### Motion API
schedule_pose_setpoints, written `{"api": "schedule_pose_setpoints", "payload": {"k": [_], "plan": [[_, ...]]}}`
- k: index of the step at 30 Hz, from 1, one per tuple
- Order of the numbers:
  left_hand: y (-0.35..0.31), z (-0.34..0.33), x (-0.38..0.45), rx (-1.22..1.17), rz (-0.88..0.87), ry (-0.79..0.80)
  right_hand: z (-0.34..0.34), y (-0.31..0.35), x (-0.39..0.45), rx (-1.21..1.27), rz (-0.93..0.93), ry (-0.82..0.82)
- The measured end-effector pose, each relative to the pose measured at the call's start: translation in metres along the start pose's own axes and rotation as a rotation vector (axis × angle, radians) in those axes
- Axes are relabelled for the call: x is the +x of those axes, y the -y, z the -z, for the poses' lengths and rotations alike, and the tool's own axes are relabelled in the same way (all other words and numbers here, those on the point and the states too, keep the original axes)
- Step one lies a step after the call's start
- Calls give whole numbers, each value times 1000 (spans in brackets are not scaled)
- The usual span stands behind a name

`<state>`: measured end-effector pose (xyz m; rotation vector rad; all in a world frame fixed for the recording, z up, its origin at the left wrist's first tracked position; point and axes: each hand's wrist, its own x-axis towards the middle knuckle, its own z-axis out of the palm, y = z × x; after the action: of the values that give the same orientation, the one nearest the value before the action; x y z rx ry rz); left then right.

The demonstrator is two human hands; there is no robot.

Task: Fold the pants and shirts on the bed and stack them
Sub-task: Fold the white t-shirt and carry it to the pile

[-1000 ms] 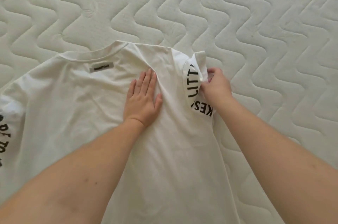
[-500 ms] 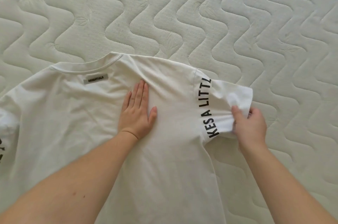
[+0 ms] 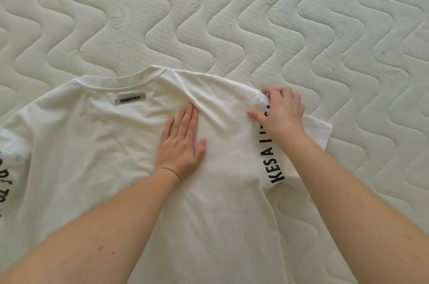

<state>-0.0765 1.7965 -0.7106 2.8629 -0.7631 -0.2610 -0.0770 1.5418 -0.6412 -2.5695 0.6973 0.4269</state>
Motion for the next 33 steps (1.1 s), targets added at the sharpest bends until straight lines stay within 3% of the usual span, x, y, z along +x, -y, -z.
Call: {"api": "schedule_pose_setpoints", "payload": {"k": [3,7,11,16,22,26,29,33], "plan": [[0,0,-1,-1,-6,-4,5,7,18,-42,-76,27],[1,-1,-1,1,-9,1,9,0,25,26,-49,-11],[1,-2,-1,15,-5,9,9,-26,13,-98,0,-51],[1,-1,-2,33,-31,22,18,-63,-9,-220,38,105],[2,-2,-3,52,-42,25,51,-97,-14,-5,-45,61],[1,-2,-3,56,-39,29,50,-105,-19,-54,-145,-93],[0,-2,-3,51,-38,21,41,-114,-35,-17,-274,-111],[3,-4,-3,51,-37,21,23,-114,-76,386,-443,-241]]}}
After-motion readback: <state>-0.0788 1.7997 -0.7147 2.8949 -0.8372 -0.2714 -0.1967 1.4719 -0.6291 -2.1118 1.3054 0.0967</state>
